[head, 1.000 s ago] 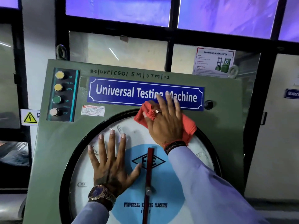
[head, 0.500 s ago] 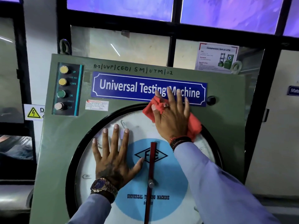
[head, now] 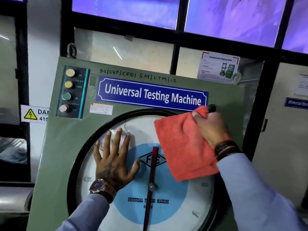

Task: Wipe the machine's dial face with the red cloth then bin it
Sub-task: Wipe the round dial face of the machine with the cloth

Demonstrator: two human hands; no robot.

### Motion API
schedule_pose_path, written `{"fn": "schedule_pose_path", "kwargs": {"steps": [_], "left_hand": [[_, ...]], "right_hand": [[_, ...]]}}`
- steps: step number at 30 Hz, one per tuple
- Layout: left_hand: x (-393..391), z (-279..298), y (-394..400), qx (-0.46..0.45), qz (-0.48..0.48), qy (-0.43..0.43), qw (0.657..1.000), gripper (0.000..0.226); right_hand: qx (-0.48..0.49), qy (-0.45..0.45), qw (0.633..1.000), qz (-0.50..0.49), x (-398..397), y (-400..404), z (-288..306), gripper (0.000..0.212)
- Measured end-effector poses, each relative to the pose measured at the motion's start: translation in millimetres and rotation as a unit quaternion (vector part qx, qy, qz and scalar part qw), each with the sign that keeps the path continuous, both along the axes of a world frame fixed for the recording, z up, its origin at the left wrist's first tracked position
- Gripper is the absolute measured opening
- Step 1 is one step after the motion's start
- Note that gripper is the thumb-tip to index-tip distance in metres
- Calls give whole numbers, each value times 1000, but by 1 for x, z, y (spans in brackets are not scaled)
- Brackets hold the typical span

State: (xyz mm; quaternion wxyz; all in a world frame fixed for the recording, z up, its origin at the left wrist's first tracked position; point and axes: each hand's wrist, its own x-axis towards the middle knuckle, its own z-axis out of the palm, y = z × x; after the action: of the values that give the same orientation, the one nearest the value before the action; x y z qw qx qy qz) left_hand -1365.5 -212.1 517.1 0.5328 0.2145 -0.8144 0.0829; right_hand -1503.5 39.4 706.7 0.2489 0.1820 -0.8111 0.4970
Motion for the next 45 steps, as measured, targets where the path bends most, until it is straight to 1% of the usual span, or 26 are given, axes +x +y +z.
{"fn": "schedule_pose_path", "kwargs": {"steps": [1, 3, 5, 7, 8, 10, 12, 13, 15, 17, 19, 21, 25, 27, 30, 32, 35, 36, 38, 40, 42, 45], "left_hand": [[4, 5, 1, 8, -8, 12, 1000, 89], [11, 14, 3, 22, -20, 39, 999, 81], [17, 21, 3, 30, -25, 67, 997, 78], [23, 24, 2, 38, -24, 83, 995, 77], [27, 24, 1, 39, -23, 88, 995, 76], [34, 21, -3, 29, -19, 97, 995, 74], [40, 18, -8, 15, -15, 102, 995, 73], [44, 16, -12, 13, -10, 103, 995, 74], [50, 14, -21, 12, -1, 103, 995, 75], [53, 12, -28, 13, 3, 99, 995, 75], [54, 12, -32, 16, 7, 99, 995, 76], [53, 14, -33, 21, 4, 101, 995, 77], [54, 15, -32, 41, 15, 96, 994, 80], [57, 12, -35, 64, 26, 93, 993, 80], [64, 2, -42, 96, 38, 78, 992, 78], [70, -5, -47, 103, 43, 60, 992, 78], [80, -14, -49, 113, 59, 40, 991, 76], [83, -15, -49, 117, 62, 38, 990, 75], [88, -15, -47, 125, 68, 30, 989, 74], [94, -12, -47, 144, 75, 16, 987, 72], [102, -7, -47, 173, 92, -19, 980, 73], [111, -5, -47, 201, 116, -60, 971, 72]], "right_hand": [[-32, -33, 999, -3, 1, 6, 1, 41], [-89, -58, 994, -18, 7, 10, 3, 36], [-108, -37, 993, -36, 18, 0, 4, 37], [-97, 15, 993, -71, 34, -24, -1, 35], [-87, 52, 991, -87, 44, -41, -5, 32], [-53, 121, 988, -80, 58, -80, -17, 30], [34, 158, 986, -48, 63, -112, -33, 29], [84, 185, 978, -44, 62, -123, -42, 27], [149, 256, 950, -103, 56, -131, -60, 19], [148, 306, 925, -168, 52, -128, -77, 14], [137, 309, 922, -187, 51, -128, -90, 22], [150, 306, 921, -187, 48, -130, -96, 31], [187, 282, 928, -156, 51, -140, -95, 48], [196, 286, 932, -109, 63, -154, -98, 49], [254, 316, 913, -54, 82, -179, -110, 56], [286, 323, 899, -71, 82, -174, -108, 58], [274, 288, 908, -135, 73, -154, -104, 57], [261, 274, 916, -135, 75, -154, -103, 59], [249, 274, 924, -99, 83, -166, -105, 61], [267, 305, 912, -63, 91, -179, -111, 64], [292, 327, 897, -50, 89, -174, -111, 68], [291, 321, 898, -80, 72, -149, -105, 70]]}}
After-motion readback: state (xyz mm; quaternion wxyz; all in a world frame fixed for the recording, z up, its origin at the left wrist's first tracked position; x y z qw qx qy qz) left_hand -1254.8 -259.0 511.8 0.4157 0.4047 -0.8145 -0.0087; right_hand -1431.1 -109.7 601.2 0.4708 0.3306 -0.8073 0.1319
